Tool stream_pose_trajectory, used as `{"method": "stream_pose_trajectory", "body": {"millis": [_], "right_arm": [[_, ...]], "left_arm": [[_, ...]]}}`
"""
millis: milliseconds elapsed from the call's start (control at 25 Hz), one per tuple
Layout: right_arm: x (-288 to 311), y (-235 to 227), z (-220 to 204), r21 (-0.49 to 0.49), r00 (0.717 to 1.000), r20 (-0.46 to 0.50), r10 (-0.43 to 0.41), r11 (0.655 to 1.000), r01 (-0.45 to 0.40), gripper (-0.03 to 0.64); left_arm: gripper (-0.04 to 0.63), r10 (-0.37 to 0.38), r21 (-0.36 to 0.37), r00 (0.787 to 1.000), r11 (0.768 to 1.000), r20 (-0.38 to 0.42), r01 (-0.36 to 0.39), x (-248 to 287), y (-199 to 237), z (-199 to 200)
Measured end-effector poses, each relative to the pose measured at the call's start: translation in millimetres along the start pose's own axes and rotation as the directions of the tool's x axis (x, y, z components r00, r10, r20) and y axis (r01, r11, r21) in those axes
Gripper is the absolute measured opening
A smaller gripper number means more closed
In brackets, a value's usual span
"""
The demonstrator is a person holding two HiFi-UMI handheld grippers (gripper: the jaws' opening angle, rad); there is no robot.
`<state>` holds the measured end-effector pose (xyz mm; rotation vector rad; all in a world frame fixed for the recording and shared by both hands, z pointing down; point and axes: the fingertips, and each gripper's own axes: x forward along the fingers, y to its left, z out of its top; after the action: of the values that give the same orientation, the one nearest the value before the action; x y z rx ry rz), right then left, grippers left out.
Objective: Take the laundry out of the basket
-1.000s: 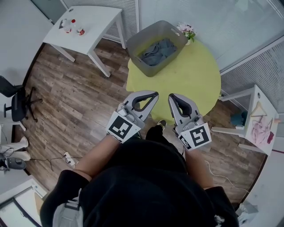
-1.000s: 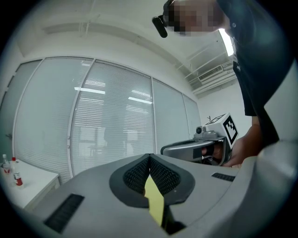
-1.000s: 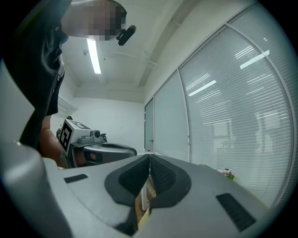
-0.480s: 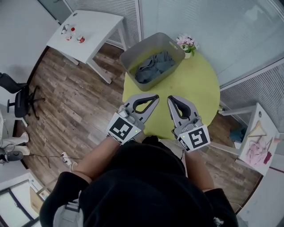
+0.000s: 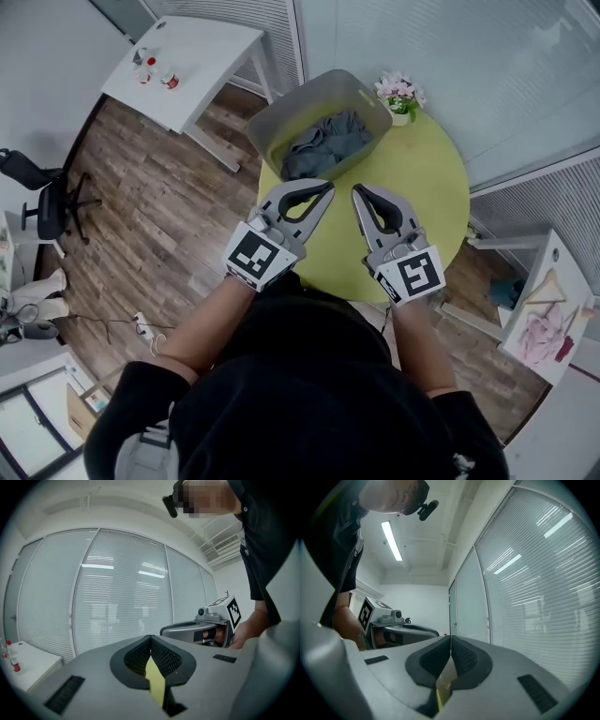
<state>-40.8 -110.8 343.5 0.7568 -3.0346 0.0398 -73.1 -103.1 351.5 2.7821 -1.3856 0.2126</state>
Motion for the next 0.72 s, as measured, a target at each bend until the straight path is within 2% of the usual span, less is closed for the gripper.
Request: {"method": "stream_pose_trajectory", "body": {"millis": [120,360,520,720], "right_arm": [[16.8,-13.0,-5.5,-0.001,1.0,-0.007,-0.017,1.0,0.017,0.023],[53.1,-29.7,-23.7,0.001,0.996,-0.048,-0.078,0.997,0.078,0.023],[78.5,-53.3,-43.1,-0.009,0.987,-0.094,-0.129,0.992,0.128,0.023],[99.6,-81.8,-53.7,0.004,0.973,-0.106,-0.206,0.978,0.208,0.023]], "left_arm": [[0.009,-0.013,0.015,1.0,1.0,-0.015,0.013,13.0,18.5,-6.6],[0.011,-0.073,-0.019,0.994,0.997,-0.081,0.071,36.6,61.0,-31.1],[0.011,-0.109,-0.028,0.978,0.994,-0.178,0.106,63.1,87.9,-58.0],[0.011,-0.138,-0.032,0.954,0.99,-0.268,0.134,88.9,113.1,-84.5]]}}
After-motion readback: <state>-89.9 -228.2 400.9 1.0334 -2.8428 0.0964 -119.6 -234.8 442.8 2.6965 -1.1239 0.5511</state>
